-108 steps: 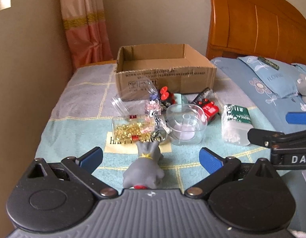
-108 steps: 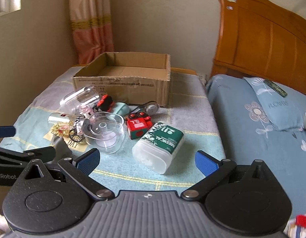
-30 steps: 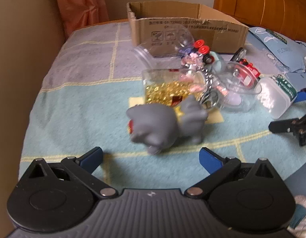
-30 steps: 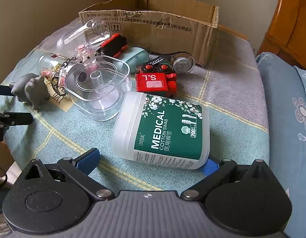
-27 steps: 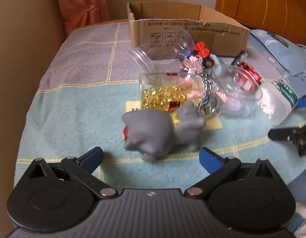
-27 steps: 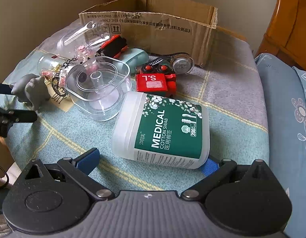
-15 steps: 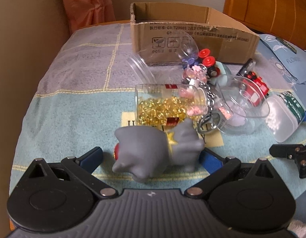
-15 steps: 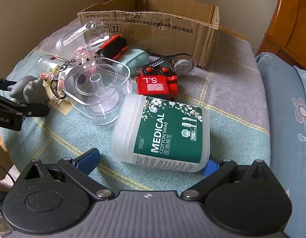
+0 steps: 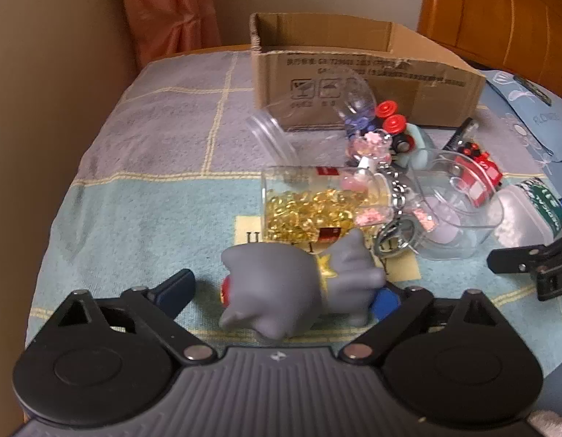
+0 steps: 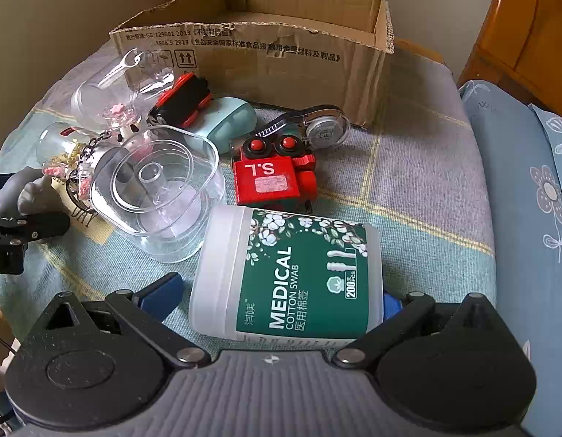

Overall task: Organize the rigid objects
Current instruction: 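Grasp the grey cat figure with the left tool while the right tool grasps the MEDICAL swab tub, then carry the cat figure and swab tub over the cardboard box with both tools, then open the left tool to drop the cat while the right tool drops the tub, then move the right tool to the red S.L robot and the left tool to a clear jar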

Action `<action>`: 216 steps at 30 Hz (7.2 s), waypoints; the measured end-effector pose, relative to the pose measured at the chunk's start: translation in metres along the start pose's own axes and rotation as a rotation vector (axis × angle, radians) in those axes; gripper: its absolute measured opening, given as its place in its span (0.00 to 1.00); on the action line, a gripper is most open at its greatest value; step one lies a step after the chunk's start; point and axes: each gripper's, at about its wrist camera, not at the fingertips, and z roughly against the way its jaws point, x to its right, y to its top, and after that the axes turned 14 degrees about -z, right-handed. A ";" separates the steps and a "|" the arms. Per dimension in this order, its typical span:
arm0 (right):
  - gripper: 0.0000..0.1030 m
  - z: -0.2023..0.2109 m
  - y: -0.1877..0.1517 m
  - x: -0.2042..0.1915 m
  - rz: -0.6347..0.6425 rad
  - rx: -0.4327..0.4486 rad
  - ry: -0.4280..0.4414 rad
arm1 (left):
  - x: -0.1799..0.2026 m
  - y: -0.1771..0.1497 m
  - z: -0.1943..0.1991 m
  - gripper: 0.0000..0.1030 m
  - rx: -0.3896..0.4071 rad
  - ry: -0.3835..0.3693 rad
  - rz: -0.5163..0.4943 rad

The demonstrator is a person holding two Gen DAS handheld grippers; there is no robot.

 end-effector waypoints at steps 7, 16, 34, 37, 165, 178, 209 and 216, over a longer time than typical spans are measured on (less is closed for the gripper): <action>0.98 0.001 0.000 0.000 -0.019 0.006 -0.008 | -0.001 -0.002 0.000 0.88 0.007 -0.006 0.000; 0.85 0.010 -0.002 0.006 -0.051 0.019 -0.027 | 0.002 -0.002 0.005 0.74 0.016 -0.015 -0.022; 0.85 0.031 -0.007 0.013 -0.027 0.008 0.045 | -0.005 0.003 0.023 0.72 -0.007 -0.032 -0.075; 0.85 0.036 -0.008 0.015 -0.020 0.004 0.063 | -0.008 0.005 0.030 0.72 -0.013 -0.041 -0.099; 1.00 0.023 0.041 0.023 -0.260 0.265 0.032 | -0.026 0.045 -0.004 0.93 0.107 -0.004 0.017; 1.00 0.004 0.038 0.022 -0.252 0.218 0.040 | -0.029 0.052 -0.007 0.93 0.108 -0.050 0.044; 1.00 -0.020 0.037 0.038 -0.168 0.144 0.018 | -0.054 0.081 -0.036 0.93 0.045 0.012 -0.011; 1.00 -0.021 0.027 0.038 -0.057 0.158 -0.007 | -0.071 0.064 -0.026 0.94 0.075 0.000 0.021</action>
